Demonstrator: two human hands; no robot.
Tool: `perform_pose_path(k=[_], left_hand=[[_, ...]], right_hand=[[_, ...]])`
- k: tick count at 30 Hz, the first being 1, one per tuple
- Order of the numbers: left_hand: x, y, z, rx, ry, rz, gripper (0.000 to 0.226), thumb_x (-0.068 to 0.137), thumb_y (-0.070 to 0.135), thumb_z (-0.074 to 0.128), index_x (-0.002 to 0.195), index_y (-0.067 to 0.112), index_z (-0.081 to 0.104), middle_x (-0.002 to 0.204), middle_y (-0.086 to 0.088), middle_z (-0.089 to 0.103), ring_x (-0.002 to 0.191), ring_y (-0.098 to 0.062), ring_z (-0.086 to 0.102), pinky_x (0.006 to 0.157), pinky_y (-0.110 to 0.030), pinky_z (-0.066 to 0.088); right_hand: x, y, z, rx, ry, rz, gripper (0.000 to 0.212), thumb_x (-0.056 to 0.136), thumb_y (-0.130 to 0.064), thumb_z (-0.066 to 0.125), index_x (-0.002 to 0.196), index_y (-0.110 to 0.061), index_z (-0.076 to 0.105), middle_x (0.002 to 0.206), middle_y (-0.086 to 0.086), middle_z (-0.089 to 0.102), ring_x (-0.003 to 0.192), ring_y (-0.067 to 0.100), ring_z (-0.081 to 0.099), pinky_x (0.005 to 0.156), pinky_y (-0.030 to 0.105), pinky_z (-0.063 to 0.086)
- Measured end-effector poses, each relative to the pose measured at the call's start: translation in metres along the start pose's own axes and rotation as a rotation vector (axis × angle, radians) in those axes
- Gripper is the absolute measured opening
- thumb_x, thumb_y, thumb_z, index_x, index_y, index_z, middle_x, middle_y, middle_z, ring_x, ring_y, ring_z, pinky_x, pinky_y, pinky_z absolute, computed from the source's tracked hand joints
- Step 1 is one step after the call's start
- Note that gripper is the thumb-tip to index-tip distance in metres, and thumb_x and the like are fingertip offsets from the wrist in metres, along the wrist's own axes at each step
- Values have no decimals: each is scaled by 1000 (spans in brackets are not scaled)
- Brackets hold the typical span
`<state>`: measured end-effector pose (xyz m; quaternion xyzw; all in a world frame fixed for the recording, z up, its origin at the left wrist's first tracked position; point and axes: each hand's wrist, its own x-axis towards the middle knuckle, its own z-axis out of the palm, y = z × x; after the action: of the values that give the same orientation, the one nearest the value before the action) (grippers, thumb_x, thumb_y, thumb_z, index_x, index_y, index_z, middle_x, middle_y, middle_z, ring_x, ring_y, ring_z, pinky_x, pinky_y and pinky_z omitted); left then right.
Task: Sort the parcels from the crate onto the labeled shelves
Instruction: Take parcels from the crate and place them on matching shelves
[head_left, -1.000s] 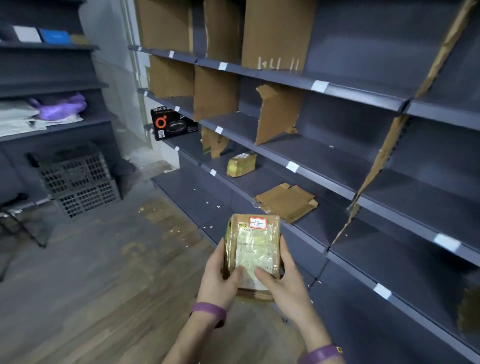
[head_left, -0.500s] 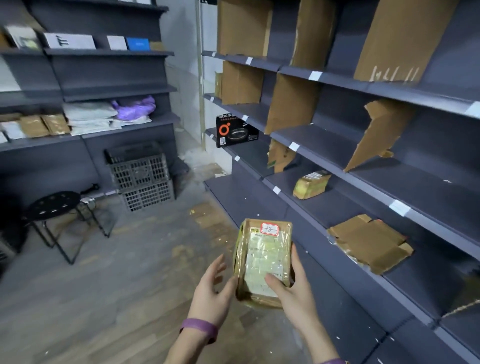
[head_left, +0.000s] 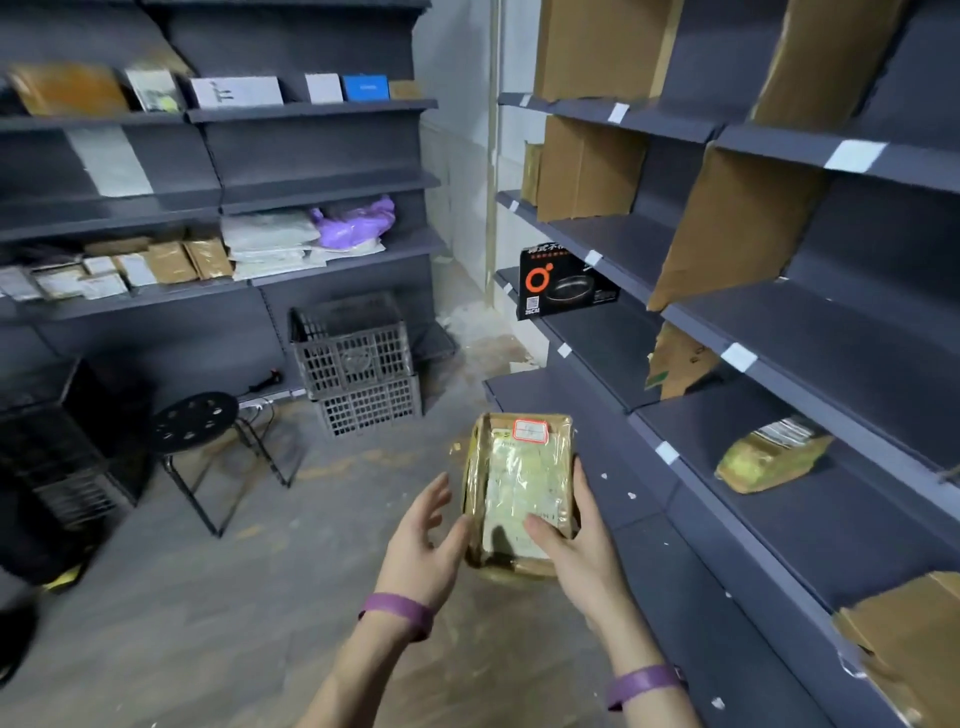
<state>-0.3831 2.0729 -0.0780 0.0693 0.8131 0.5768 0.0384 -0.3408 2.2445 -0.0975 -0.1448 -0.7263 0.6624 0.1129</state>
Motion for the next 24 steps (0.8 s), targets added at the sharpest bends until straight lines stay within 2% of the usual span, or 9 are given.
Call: perform_pose_path(k=[3, 6, 10, 13, 19, 24], left_hand=[[47, 7, -2, 13, 37, 5, 54, 89, 19, 64, 140, 19, 44, 133, -2, 55, 116, -13, 54, 96, -23, 40], [81, 8, -2, 37, 44, -14, 56, 90, 20, 64, 141, 20, 43, 135, -2, 54, 114, -11, 52, 94, -22, 39], [130, 7, -2, 35, 58, -17, 56, 89, 21, 64, 141, 20, 43, 137, -1, 53, 115, -8, 49, 97, -22, 38], [171, 0, -7, 37, 62, -23, 57, 89, 22, 64, 142, 20, 42, 137, 1, 52, 119, -6, 47, 101, -24, 37], [264, -26, -17, -15, 15, -39, 57, 88, 24, 65, 141, 22, 43, 134, 3, 52, 118, -6, 48, 102, -25, 38], [370, -43, -55, -83, 54, -57, 50, 90, 19, 63, 138, 19, 47, 129, -1, 56, 114, -10, 51, 95, -22, 37]], right_hand=[[51, -8, 10, 16, -34, -6, 84, 85, -22, 72, 143, -57, 23, 139, -31, 46, 126, -5, 48, 111, 37, 39], [87, -10, 15, 11, -68, -7, 83, 86, -20, 72, 132, -70, 23, 138, -32, 46, 125, -6, 48, 110, 35, 40], [137, -11, 25, 14, -93, 12, 85, 86, -21, 72, 142, -59, 22, 140, -27, 47, 126, -3, 49, 111, 41, 40], [172, -12, 41, 8, -88, 0, 82, 86, -18, 72, 134, -65, 24, 138, -28, 48, 124, -5, 49, 110, 35, 40], [257, -12, 82, -3, -56, 4, 81, 87, -12, 70, 141, -52, 25, 141, -23, 48, 124, -7, 49, 110, 30, 39], [353, -16, 137, -17, -50, -13, 82, 85, -12, 72, 136, -58, 27, 143, -22, 47, 130, -3, 46, 114, 40, 35]])
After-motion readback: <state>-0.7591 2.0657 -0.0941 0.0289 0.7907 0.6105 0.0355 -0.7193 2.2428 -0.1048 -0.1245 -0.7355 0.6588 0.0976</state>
